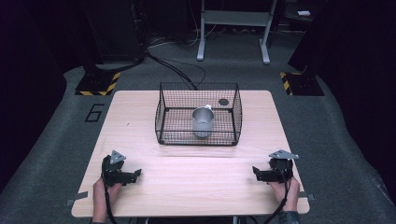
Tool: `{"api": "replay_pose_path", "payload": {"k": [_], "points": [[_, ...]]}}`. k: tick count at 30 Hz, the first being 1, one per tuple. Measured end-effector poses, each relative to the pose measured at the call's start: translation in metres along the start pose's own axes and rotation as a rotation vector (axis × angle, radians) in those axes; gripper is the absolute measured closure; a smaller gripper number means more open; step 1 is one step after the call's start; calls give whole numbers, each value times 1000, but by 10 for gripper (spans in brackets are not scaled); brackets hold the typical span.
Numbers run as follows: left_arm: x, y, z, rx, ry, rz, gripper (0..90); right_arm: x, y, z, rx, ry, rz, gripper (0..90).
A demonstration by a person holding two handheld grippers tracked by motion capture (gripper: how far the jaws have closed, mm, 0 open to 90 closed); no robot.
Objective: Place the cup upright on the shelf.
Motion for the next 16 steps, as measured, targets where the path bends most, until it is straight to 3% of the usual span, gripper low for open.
{"api": "replay_pose_path", "payload": {"k": [7,16], "points": [[0,0,0,0,0,0,5,-6,-30,-15,-57,-47,23,0],[0,0,0,-1,0,-1,5,-7,-32,-16,-55,-60,27,0]]}}
Point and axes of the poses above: each handheld gripper's, and its own axes: x roughly backward along the jaws, y roughly out of its top, z roughly to its left, the point moved 9 cm from there along -x, roughly forward along the jaws, and after that the axes turned 11 degrees about x, right-handed, at the moved point
